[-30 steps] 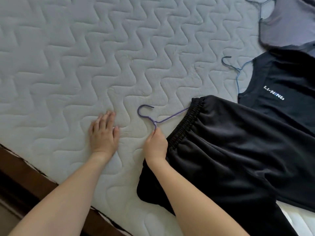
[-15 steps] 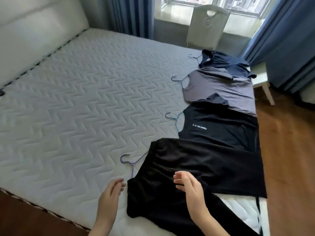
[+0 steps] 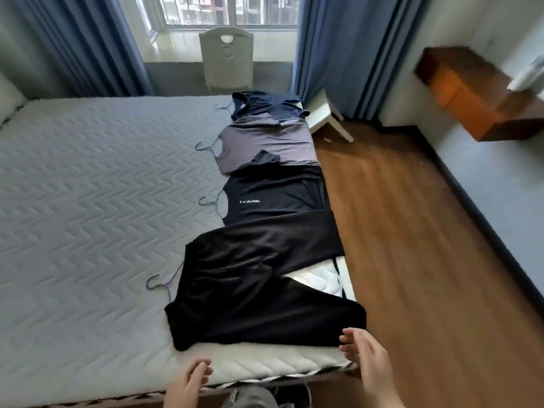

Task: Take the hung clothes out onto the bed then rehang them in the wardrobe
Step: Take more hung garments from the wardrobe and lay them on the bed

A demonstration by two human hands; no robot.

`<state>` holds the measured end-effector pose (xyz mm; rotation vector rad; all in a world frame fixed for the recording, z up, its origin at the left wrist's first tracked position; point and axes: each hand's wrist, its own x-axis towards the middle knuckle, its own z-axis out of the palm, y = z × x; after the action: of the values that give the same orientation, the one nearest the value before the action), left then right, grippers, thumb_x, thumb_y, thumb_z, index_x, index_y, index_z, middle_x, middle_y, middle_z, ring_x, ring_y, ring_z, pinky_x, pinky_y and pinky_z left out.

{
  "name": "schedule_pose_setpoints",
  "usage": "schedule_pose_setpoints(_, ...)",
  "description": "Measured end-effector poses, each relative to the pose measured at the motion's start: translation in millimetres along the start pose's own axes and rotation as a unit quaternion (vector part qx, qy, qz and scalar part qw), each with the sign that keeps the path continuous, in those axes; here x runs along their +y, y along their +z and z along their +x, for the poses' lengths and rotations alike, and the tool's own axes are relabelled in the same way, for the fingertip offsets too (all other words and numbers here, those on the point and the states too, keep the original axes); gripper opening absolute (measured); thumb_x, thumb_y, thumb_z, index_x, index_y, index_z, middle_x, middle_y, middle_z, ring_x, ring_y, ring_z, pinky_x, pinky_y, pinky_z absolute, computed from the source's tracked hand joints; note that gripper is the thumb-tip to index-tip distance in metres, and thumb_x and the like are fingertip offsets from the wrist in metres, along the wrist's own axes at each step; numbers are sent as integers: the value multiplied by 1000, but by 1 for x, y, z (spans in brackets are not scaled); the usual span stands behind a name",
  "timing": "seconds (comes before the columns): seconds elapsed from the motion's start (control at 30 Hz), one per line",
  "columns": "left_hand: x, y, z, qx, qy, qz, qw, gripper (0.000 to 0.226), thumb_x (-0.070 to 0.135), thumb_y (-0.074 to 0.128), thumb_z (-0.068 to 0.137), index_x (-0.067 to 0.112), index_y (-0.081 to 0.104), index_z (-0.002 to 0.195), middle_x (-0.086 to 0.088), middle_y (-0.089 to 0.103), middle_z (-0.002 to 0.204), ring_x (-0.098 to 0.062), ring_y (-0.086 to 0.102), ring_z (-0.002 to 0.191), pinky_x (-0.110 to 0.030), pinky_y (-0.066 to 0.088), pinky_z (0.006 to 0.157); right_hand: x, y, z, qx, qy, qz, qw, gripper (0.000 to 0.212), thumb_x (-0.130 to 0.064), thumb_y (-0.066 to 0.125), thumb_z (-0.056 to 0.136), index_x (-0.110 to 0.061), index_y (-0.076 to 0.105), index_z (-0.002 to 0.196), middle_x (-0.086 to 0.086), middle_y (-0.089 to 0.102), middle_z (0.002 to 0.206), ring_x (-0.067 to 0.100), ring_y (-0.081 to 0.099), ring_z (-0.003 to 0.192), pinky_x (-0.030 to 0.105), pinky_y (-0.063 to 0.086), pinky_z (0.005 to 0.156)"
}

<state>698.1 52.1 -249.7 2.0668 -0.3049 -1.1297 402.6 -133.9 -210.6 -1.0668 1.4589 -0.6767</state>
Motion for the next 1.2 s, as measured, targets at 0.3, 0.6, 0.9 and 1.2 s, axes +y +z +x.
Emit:
schedule_pose_setpoints(0.3,91,43,58,-141,111,123,976,24,8,49,97,13,70,88,-11,73,82,-28,66,82,-26,51,71,17,-53,-39,196,12,111,974,31,-15,41,103,0,67,97,22,70,90,33,67,83,42,56,74)
schedule_pose_setpoints(0.6,174,225,32,-293,185,203,916,23,15,49,95,21,71,90,-4,73,84,-20,68,85,-35,53,86,71,-163,-41,339,72,186,919,27,-13,44,102,-2,67,93,21,69,88,19,69,69,25,57,60)
schedule_pose_setpoints(0.9,190,426,-31,-251,126,176,943,24,15,48,98,19,70,92,-6,72,89,-24,67,90,-38,51,87,73,-333,77,248,121,172,946,26,-12,44,101,1,65,95,19,68,88,27,64,74,23,56,56)
schedule_pose_setpoints(1.2,225,503,-67,-154,89,155,972,24,13,48,96,18,71,91,-7,72,90,-25,67,89,-40,51,87,1,-454,210,83,49,42,994,26,-21,45,101,-13,70,94,11,71,89,31,70,81,38,57,71)
